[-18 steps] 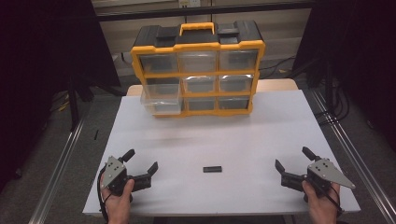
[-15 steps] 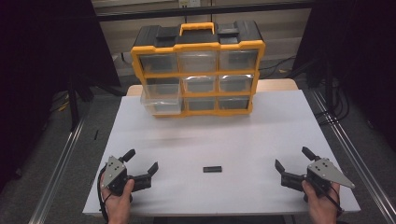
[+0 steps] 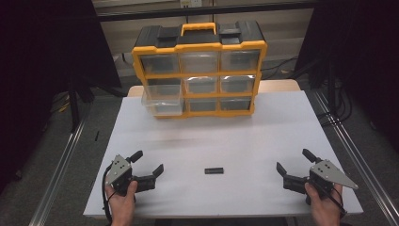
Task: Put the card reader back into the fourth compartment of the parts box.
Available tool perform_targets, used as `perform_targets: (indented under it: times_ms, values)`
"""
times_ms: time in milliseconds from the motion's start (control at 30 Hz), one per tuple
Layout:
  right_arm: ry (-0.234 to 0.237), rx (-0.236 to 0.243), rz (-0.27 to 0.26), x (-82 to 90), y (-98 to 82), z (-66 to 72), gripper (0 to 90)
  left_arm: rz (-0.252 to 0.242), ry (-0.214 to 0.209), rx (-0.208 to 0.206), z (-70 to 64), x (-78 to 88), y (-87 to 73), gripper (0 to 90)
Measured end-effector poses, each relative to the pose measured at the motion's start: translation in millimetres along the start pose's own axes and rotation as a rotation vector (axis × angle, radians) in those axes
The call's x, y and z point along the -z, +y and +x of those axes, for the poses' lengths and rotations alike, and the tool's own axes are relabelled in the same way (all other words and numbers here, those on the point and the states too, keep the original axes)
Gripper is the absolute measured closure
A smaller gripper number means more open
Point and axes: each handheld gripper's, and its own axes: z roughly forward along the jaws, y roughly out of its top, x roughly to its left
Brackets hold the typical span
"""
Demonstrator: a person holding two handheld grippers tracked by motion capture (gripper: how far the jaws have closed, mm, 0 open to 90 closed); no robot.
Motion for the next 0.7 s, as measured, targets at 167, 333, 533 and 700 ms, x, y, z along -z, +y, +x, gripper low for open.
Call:
perform_targets:
  times_ms: [167,333,533,700]
  values:
    - [0.002,-0.002,-0.004,0.4,0.3,-0.8,1.3,0.011,-0.061,-0.002,1.2,-3.0,2.1,4.9]
    - [0.0,0.007,-0.003,0.2,1.6,1.9,1.3,0.061,-0.084,0.011,-0.7,-6.9,4.4,4.7]
    - [-0.005,0.008,-0.001,-0.8,2.2,3.1,1.2,0.1,-0.153,-0.031,-6.4,-8.1,11.5,4.8]
    - [-0.001,0.007,0.008,-2.5,1.1,2.9,1.2,0.157,-0.181,-0.086,-11.2,-16.1,20.8,5.2]
